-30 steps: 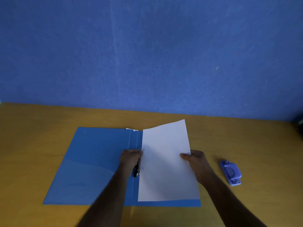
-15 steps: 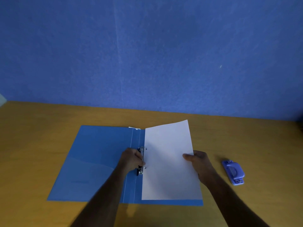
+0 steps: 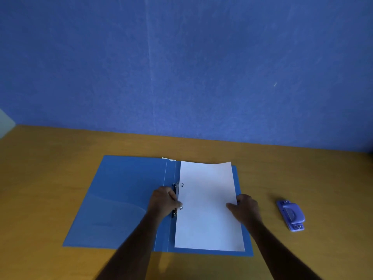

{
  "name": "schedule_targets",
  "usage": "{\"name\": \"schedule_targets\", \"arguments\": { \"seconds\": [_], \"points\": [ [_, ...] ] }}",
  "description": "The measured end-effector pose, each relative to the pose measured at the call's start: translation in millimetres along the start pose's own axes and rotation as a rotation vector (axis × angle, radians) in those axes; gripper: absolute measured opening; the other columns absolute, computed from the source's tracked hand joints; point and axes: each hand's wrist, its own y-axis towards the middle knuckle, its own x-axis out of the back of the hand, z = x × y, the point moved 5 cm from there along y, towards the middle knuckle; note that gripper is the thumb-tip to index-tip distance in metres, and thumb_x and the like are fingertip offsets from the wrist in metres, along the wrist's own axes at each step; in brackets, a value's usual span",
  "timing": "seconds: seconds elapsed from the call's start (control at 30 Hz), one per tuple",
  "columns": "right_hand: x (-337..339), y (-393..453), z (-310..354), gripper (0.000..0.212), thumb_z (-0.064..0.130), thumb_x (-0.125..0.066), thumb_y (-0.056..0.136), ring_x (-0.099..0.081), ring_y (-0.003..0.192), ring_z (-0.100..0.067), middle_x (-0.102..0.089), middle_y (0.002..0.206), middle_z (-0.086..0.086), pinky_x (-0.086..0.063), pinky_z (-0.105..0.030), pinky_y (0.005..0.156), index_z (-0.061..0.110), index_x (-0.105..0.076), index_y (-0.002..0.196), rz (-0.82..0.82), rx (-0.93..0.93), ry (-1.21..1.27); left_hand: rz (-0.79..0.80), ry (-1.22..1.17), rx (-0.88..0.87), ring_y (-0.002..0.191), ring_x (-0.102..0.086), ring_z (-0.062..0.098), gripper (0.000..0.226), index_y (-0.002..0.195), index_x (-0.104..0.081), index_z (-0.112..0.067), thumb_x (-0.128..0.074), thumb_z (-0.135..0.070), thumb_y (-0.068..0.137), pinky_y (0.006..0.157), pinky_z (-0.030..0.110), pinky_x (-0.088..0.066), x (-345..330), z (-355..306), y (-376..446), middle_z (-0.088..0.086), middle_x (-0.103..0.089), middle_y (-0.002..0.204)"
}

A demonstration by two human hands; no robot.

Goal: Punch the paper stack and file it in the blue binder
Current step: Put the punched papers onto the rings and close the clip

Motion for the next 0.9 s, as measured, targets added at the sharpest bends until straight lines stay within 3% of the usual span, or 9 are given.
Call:
{"name": "schedule_targets", "arguments": {
  "seconds": [0.07, 0.13, 0.27, 0.37, 0.47, 0.53, 0.63, 0.77, 0.9],
  "points": [
    [0.8, -3.8, 4.0, 0.041, 0.037, -0.073, 0.08, -0.063, 0.098, -0.028, -0.065, 0.104, -0.008, -0.051, -0.033, 0.078, 0.011, -0.062, 0.109, -0.099, 0.025, -0.127, -0.01, -0.016, -0.006, 0.066, -0.064, 0.006, 0.027, 0.067, -0.067, -0.018, -0.088, -0.034, 0.061, 0.056, 0.021, -0.047, 2.5, 1.8, 0.6, -0.008, -0.068, 0.068],
    [0.6, -7.8, 16.1, 0.049, 0.038, -0.073, 0.079, -0.06, 0.107, -0.03, -0.061, 0.114, -0.009, -0.052, -0.037, 0.087, 0.013, -0.059, 0.119, -0.167, 0.109, -0.159, -0.027, -0.036, -0.006, 0.068, -0.065, 0.008, 0.029, 0.068, -0.067, -0.018, -0.086, -0.041, 0.064, 0.058, 0.022, -0.048, 7.4, 4.1, 1.2, -0.006, -0.069, 0.069],
    [-15.2, -15.5, 49.2, 0.052, 0.034, -0.082, 0.074, -0.061, 0.08, -0.013, -0.061, 0.095, 0.0, -0.047, -0.024, 0.071, 0.015, -0.063, 0.119, -0.081, 0.322, 0.072, -0.113, -0.09, -0.061, 0.071, -0.063, 0.01, 0.027, 0.074, -0.066, -0.015, -0.08, -0.038, 0.072, 0.06, 0.023, -0.045, 24.9, 6.1, 2.3, -0.004, -0.068, 0.072],
    [-38.4, -22.0, 72.3, 0.074, 0.039, -0.086, 0.069, -0.058, 0.082, -0.007, -0.059, 0.104, 0.003, -0.052, -0.023, 0.071, 0.019, -0.055, 0.133, 0.146, 0.473, 0.168, -0.104, -0.159, -0.168, 0.07, -0.061, 0.013, 0.018, 0.091, -0.065, -0.019, -0.073, -0.011, 0.077, 0.068, 0.026, -0.047, 35.1, 9.9, 8.0, -0.001, -0.067, 0.078],
    [-58.6, -26.9, 91.5, 0.092, 0.044, -0.084, 0.071, -0.054, 0.1, -0.01, -0.054, 0.12, 0.003, -0.051, -0.023, 0.085, 0.024, -0.038, 0.148, 0.361, 0.538, 0.096, 0.104, -0.06, -0.241, 0.067, -0.052, 0.008, 0.056, 0.122, -0.058, -0.022, -0.063, 0.003, 0.072, 0.063, 0.021, -0.047, 35.7, 16.2, 12.3, -0.003, -0.059, 0.099],
    [-68.6, -25.9, 98.2, 0.1, 0.045, -0.083, 0.072, -0.049, 0.112, -0.011, -0.051, 0.131, 0.0, -0.047, -0.026, 0.095, 0.027, -0.027, 0.153, 0.457, 0.542, 0.05, 0.228, 0.043, -0.28, 0.074, -0.051, 0.005, 0.077, 0.139, -0.046, -0.021, -0.074, -0.003, 0.07, 0.062, 0.012, -0.046, 33.4, 18.4, 13.5, -0.004, -0.052, 0.112],
    [-75.9, -19.9, 102.1, 0.106, 0.042, -0.083, 0.073, -0.046, 0.124, -0.018, -0.047, 0.14, -0.002, -0.044, -0.034, 0.102, 0.028, -0.019, 0.156, 0.524, 0.527, 0.01, 0.331, 0.122, -0.291, 0.084, -0.051, 0.005, 0.103, 0.149, -0.034, -0.024, -0.09, -0.023, 0.062, 0.064, 0.011, -0.045, 28.4, 19.8, 15.6, -0.006, -0.046, 0.12],
    [-78.0, -13.3, 108.6, 0.102, 0.04, -0.081, 0.076, -0.047, 0.116, -0.015, -0.048, 0.135, -0.005, -0.045, -0.032, 0.097, 0.025, -0.021, 0.156, 0.526, 0.556, -0.017, 0.327, 0.157, -0.302, 0.089, -0.052, 0.007, 0.111, 0.148, -0.037, -0.023, -0.093, -0.038, 0.054, 0.071, 0.015, -0.045, 22.6, 18.9, 18.9, -0.008, -0.046, 0.118],
    [-78.5, -10.3, 111.3, 0.098, 0.042, -0.078, 0.078, -0.045, 0.108, -0.012, -0.05, 0.131, -0.006, -0.045, -0.033, 0.098, 0.023, -0.022, 0.156, 0.509, 0.601, -0.048, 0.302, 0.148, -0.302, 0.086, -0.048, 0.005, 0.11, 0.149, -0.037, -0.026, -0.093, -0.038, 0.055, 0.072, 0.014, -0.041, 20.5, 19.7, 21.8, -0.007, -0.047, 0.114]
  ]
}}
